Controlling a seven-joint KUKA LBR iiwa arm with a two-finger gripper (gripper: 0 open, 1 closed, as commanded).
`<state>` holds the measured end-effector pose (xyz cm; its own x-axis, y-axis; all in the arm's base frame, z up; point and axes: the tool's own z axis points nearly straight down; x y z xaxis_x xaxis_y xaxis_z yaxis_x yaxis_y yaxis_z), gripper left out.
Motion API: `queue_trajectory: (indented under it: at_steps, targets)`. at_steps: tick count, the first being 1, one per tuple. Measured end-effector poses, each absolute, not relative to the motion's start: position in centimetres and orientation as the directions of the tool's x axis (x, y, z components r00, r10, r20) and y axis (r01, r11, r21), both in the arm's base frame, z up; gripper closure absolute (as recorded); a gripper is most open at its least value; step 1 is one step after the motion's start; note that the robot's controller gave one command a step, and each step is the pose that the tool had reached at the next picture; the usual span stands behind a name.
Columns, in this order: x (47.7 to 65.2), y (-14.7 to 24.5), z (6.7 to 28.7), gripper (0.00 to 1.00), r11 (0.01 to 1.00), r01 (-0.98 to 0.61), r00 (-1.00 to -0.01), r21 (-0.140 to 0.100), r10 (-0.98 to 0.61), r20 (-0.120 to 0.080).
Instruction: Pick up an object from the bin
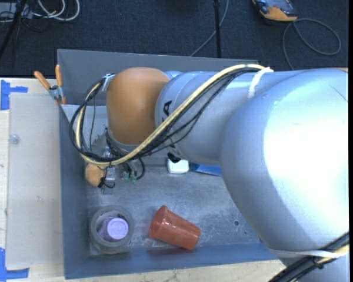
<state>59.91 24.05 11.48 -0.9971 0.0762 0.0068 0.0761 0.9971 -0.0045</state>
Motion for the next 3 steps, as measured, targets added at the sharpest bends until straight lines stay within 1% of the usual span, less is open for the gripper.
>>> queue_trajectory:
  at_steps: [1,2,3]
  targets:
    - [59.9,24.1,12.4,1.0,0.997,0.076,-0.997,-0.004,0.076,0.006]
    - [59.9,24.0,13.9,1.0,0.997,0.076,-0.997,-0.005,0.076,0.008]
    - [60.0,24.0,15.4,1.0,0.997,0.077,-0.997,-0.004,0.077,0.006]
